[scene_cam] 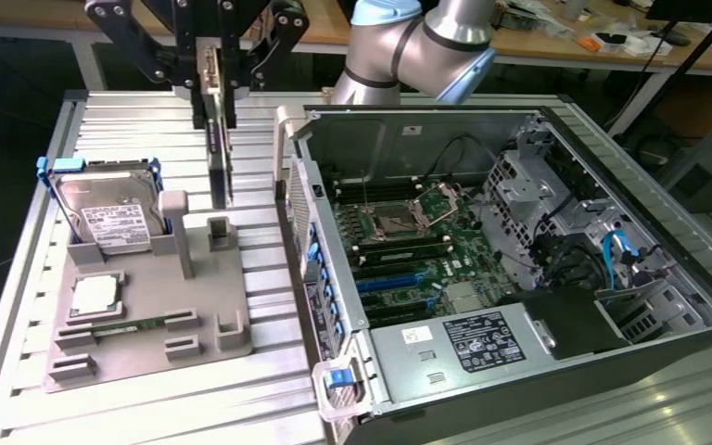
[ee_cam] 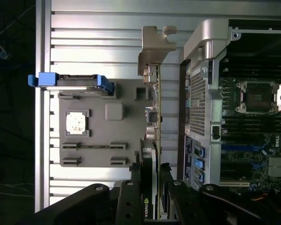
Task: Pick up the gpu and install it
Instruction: 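Pick up the gpu and move the gpu toward the slot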
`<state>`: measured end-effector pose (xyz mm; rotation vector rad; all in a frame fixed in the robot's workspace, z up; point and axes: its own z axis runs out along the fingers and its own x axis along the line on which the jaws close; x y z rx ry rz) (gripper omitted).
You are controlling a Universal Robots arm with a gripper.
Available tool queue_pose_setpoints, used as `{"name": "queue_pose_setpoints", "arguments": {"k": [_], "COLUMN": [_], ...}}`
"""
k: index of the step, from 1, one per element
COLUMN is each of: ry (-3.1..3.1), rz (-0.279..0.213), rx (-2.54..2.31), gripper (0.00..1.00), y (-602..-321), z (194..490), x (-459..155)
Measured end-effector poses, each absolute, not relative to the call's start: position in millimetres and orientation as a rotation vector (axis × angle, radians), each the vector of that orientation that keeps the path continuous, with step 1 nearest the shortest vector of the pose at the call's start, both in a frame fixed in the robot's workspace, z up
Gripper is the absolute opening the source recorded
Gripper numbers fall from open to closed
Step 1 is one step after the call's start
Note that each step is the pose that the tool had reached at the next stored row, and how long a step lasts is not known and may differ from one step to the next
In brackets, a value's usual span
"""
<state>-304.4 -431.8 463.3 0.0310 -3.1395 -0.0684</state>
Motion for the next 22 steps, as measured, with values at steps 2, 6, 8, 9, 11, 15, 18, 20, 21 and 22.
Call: {"name": "queue_pose_setpoints", "arguments": {"k": [2, 6, 8, 9, 11, 15, 18, 20, 21, 22], "ry": [-3.139, -3.139, -3.139, -3.139, -3.139, -3.139, -3.139, -3.139, -3.139, -3.139], "rz": [-0.068, -0.068, -0.068, -0.068, -0.068, -0.068, -0.068, -0.068, -0.068, -0.068], "rx": [0.031, 0.031, 0.031, 0.031, 0.031, 0.031, 0.031, 0.031, 0.031, 0.031], "gripper": [0.27, 0.27, 0.27, 0.27, 0.27, 0.27, 0.27, 0.27, 0.27, 0.27], "y": [-432, -432, -432, -432, -432, -432, -432, -432, -432, -432], "z": [463, 463, 463, 463, 463, 463, 463, 463, 463, 463], "x": [-299, -283, -276, -272, -264, -250, -239, -232, -228, -225]}}
